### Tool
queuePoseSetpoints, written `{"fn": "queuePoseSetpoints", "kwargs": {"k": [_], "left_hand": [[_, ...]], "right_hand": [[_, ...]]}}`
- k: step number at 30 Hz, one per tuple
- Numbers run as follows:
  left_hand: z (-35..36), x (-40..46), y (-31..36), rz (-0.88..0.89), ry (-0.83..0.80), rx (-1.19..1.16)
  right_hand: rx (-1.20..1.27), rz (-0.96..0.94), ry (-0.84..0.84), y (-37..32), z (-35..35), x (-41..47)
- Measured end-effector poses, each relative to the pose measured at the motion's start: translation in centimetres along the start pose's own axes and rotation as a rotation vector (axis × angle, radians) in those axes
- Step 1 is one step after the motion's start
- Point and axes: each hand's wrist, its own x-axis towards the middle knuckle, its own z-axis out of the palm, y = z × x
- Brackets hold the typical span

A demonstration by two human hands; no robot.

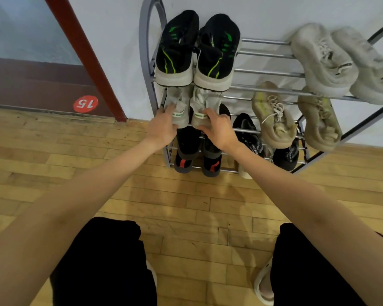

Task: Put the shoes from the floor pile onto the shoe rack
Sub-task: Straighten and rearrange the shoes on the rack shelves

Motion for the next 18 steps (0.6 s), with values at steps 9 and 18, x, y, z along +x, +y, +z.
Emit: {"fn": "queuePoseSetpoints", "kwargs": {"k": [9,18], "left_hand": [[1.7,-2.2,6.3,0.150,0.322,0.143],[8.9,-1.1,17.8,0.231,-0.072,-0.277]], "right_hand": [[-0.273,-0.162,0.067,5.4,-6.9,-7.2],[-0.443,0.313,0.188,14.4,-15.0,-12.9]]}}
